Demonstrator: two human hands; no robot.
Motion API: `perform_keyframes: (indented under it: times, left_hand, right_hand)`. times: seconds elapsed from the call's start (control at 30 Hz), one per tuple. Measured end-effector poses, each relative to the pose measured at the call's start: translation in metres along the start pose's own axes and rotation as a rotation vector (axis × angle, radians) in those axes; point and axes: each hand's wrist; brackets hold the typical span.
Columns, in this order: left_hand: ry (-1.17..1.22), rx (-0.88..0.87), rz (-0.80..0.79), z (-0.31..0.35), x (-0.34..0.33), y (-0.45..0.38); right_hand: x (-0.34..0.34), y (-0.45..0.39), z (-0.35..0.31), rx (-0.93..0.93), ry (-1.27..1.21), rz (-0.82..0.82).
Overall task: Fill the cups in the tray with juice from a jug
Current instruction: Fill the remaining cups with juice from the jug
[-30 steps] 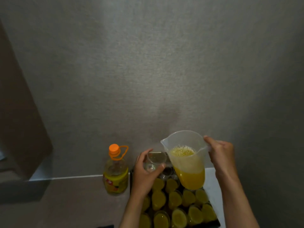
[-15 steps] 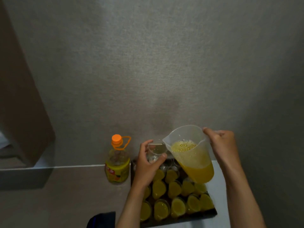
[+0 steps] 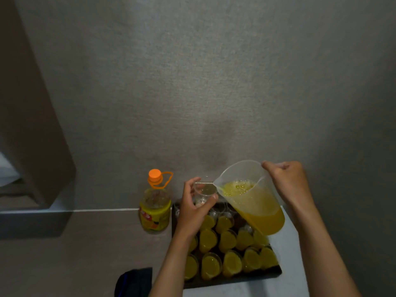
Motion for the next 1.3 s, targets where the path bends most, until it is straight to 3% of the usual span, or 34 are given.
perform_keyframes:
  times: [0.6,1.3]
  left_hand:
    - [-0.037,0.012,-0.073,-0.001,-0.001,0.002]
    - [-0.015,0.038,-0.047,-0.012,0.002,0.001]
  right_hand:
    - [0.016,-0.003,-0.010,0.066,0.093,0.055]
    - [0.025,-0.010,-0.031,0.057,0.098,0.028]
Point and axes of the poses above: each hand's wrist, its own y-axis away from the middle knuckle, its own x-axis out of the back of the hand, z = x × y, and after that the axes turned 15 degrees about y, right-handed
